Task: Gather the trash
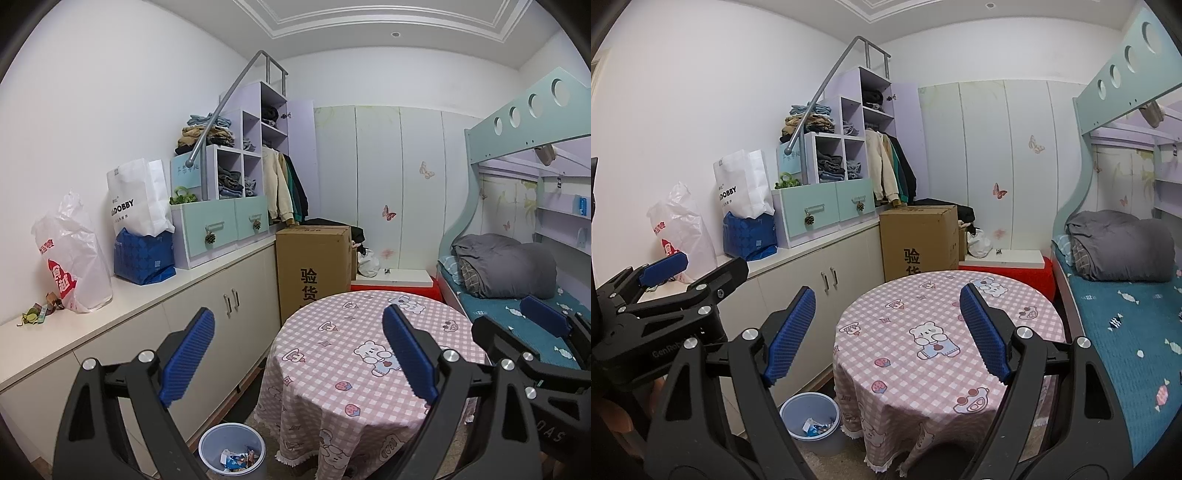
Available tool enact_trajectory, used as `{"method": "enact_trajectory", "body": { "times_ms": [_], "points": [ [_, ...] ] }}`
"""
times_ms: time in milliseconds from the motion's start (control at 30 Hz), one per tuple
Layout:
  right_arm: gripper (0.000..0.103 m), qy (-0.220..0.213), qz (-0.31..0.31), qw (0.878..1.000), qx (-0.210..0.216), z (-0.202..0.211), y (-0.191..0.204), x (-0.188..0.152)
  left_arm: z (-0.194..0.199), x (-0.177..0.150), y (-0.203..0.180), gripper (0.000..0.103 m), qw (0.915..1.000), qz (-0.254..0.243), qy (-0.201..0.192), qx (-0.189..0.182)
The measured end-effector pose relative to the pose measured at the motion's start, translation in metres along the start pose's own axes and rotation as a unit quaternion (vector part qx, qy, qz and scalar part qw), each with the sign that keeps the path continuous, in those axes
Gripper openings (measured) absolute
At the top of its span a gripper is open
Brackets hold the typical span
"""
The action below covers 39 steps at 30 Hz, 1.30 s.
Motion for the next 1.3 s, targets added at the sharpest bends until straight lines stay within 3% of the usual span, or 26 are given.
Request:
{"method": "enact_trajectory", "body": {
  "times_ms": [1300],
  "points": [
    [0.08,0.016,-0.006,1.0,0.007,-0.011,0.009,-0.007,-0.008,-0.007,0.009,0.091,1.0,-0.001,0.009,0.005]
  ]
}}
Point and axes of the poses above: each gripper's, at about its wrist camera, not at the fingertips, and z roughly against the way its jaws point, y to its left, x to its top, the point moved 4 cm from there along -z, roughly the way its jaws point, and after that the axes turned 13 degrees about y, right-handed, at the moved point
